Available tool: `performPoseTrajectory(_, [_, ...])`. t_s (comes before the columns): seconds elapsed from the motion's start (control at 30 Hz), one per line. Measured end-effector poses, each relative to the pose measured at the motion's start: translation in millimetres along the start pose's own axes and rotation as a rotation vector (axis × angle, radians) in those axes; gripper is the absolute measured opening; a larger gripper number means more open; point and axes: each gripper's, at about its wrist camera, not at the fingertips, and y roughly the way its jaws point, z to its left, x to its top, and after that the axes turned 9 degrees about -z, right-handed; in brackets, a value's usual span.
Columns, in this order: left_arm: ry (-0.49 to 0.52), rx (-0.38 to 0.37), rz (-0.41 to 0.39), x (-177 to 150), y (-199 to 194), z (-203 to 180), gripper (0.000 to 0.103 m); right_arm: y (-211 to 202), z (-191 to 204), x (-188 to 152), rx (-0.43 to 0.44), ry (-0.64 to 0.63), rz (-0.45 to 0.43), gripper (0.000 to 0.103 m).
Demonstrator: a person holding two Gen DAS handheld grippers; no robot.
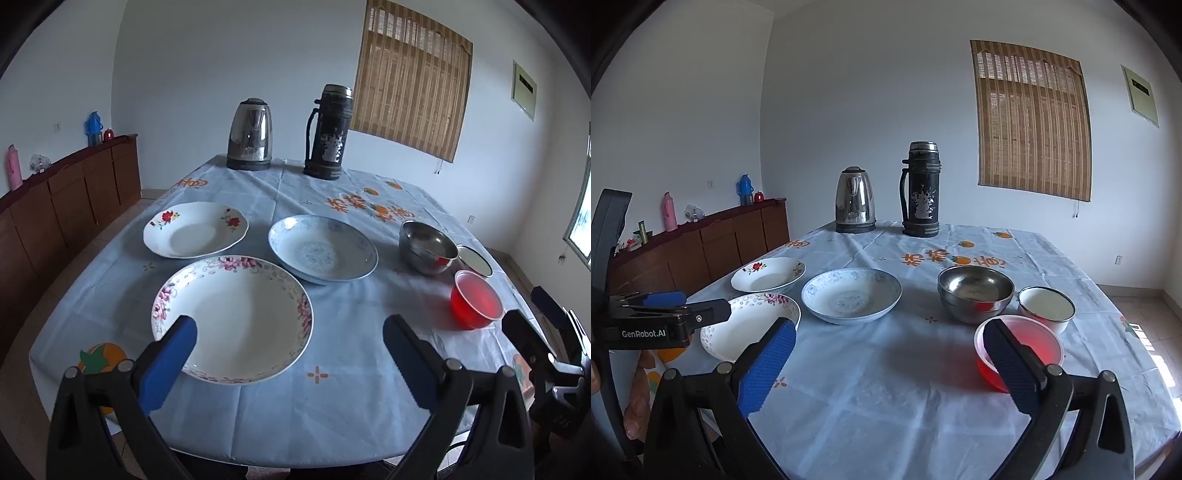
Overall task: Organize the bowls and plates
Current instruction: 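Move both tools toward the large pink-floral plate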
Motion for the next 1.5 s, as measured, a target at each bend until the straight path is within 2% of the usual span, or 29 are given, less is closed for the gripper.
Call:
performPoseTrajectory(0.23, [-0.033,-0.031,0.002,-3,2,7,0.102,-2,5,0,0.001,0.000,-0.002,0.102])
performPoseTrajectory(1.17, [-0.017,0.019,0.007,-10,7,14,0.102,11,11,-17,0.024,0.000,0.043,0.102])
performPoseTrajectory(1.5, [-0.015,0.057,-0.003,-10,9,18,0.102,15,16,-19,0.032,-0.008,0.052,0.102])
